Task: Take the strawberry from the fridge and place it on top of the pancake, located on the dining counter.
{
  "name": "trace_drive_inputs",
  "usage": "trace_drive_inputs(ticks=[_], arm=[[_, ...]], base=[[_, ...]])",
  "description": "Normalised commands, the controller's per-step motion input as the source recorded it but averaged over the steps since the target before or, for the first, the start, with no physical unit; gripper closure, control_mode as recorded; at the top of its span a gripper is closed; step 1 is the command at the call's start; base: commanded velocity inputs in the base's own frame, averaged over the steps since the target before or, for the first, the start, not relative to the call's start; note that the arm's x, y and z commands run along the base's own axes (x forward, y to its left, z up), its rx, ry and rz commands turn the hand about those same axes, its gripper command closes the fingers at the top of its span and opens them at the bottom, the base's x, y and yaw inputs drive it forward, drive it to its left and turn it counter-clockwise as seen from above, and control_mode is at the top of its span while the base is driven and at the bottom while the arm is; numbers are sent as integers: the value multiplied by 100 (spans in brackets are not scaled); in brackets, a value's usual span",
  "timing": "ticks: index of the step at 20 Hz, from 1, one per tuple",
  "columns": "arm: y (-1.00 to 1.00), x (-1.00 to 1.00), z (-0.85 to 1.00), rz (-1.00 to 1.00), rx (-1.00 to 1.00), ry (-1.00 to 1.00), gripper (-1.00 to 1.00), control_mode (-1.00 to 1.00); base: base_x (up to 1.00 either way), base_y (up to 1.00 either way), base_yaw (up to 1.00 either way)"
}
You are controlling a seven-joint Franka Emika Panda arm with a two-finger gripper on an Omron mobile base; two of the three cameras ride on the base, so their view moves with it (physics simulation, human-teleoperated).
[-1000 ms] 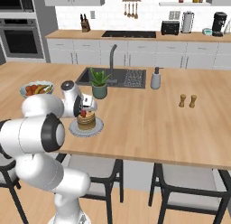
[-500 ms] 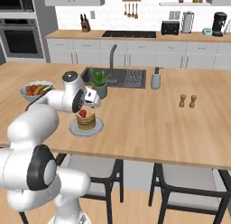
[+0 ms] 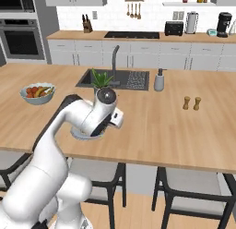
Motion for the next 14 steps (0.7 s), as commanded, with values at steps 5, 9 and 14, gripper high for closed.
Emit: trace_drive_inputs(ticks=[5, 9, 14], arm=[[-60, -100, 3, 11, 37, -4, -100, -100], [-19, -100, 35, 10, 29, -7, -100, -100], [-5, -80, 13, 4, 13, -4, -100, -100]], base=[[0, 0, 0], [0, 0, 0], [0, 0, 0]])
